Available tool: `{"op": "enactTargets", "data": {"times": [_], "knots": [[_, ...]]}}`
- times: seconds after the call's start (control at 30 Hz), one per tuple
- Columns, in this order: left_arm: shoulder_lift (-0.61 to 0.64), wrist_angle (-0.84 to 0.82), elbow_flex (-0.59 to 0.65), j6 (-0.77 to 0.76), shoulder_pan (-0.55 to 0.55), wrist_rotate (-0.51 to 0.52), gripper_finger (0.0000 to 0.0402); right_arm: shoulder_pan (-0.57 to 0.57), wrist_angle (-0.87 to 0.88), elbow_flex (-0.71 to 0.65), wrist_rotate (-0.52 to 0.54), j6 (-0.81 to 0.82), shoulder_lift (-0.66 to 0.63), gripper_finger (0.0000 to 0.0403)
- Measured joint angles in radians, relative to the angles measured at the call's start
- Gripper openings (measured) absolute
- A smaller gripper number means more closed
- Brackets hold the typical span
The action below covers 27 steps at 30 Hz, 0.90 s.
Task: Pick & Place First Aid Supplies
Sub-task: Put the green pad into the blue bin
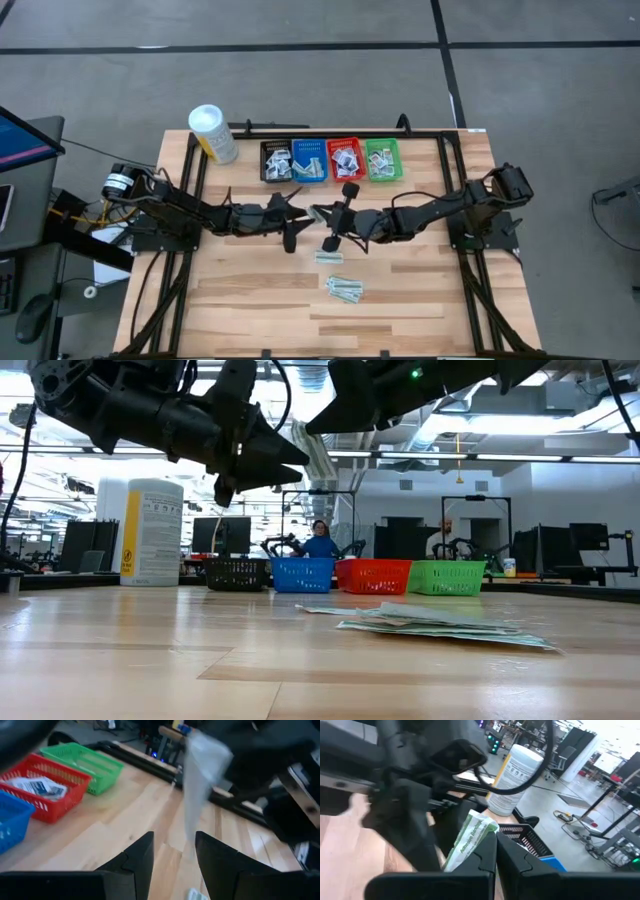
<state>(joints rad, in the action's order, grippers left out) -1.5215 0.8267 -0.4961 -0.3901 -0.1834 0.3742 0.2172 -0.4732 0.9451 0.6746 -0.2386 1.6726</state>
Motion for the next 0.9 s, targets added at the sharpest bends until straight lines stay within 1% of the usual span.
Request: {"op": "enactTargets", "data": {"times": [0.07,0.37,0.43,0.5,0.67,0.7,0.9], "knots": [[0.0,0.012,0.0,0.0,0.014,0.0,0.0144,-0.005,-0.002,0.0,-0.018,0.0,0.0,0.0001],[0.0,0.012,0.0,0.005,0.07,-0.001,0.0139,-0.005,-0.011,0.0,-0.02,-0.004,0.0,0.0001],[0.0,0.012,0.0,0.028,0.077,-0.001,0.0126,-0.008,-0.011,0.0,-0.02,-0.004,0.0,0.0001],[0.0,0.012,0.0,0.052,0.081,-0.001,0.0104,-0.011,-0.009,0.0,-0.02,-0.004,0.0,0.0001],[0.0,0.012,0.0,0.102,0.08,-0.001,0.0019,-0.018,-0.002,0.0,-0.024,-0.004,0.0,0.0001],[0.0,0.012,0.0,0.103,0.08,-0.001,0.001,-0.018,-0.001,0.0,-0.023,-0.004,0.0,0.0001],[0.0,0.012,0.0,0.129,0.08,-0.001,0.0005,-0.017,0.001,0.0,-0.024,-0.004,0.0,0.0001]]}}
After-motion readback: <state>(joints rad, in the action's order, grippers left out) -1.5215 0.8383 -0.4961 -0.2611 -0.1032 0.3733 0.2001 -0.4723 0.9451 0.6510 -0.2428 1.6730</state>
